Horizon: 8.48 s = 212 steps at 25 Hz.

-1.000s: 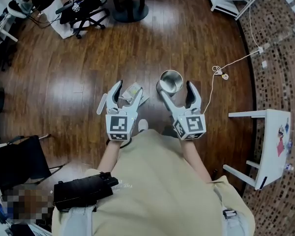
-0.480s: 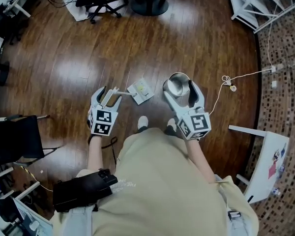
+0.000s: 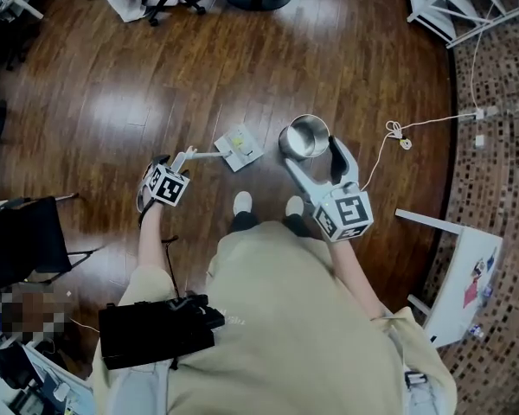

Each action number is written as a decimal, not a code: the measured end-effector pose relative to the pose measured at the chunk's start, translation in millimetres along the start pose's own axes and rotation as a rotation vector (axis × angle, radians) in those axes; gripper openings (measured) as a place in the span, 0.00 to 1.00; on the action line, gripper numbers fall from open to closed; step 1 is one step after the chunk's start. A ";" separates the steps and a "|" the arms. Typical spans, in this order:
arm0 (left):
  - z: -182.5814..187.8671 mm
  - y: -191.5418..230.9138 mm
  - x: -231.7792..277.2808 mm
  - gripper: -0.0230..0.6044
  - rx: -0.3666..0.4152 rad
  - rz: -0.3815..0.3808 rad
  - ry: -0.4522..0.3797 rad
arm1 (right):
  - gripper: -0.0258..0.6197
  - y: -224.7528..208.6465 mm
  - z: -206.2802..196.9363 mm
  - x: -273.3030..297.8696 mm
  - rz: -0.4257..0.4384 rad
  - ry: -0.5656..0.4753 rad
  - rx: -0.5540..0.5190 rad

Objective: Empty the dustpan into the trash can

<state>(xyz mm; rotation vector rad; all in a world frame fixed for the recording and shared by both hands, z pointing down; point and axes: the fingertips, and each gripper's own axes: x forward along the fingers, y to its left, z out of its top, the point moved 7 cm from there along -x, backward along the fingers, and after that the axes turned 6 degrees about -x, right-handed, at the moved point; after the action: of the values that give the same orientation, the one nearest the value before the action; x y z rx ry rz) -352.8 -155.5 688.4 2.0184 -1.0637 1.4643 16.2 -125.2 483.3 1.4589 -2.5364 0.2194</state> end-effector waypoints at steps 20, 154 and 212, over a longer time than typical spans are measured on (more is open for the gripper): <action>29.8 -23.0 49.4 0.04 -0.018 0.005 0.012 | 0.75 -49.1 -11.5 -19.7 -0.023 0.021 0.046; 732.5 -314.7 -27.2 0.04 -0.558 -0.996 0.389 | 0.69 -280.6 -75.8 -226.0 -0.521 -0.163 0.416; 230.2 -88.9 -225.8 0.04 -0.569 -0.787 -0.223 | 0.67 -128.9 0.6 -42.0 0.074 -0.135 0.210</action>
<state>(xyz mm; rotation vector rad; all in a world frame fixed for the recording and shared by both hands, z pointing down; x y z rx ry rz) -177.9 -190.5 405.5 1.8551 -0.5435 0.4763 148.3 -154.7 475.4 1.4997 -2.7503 0.4240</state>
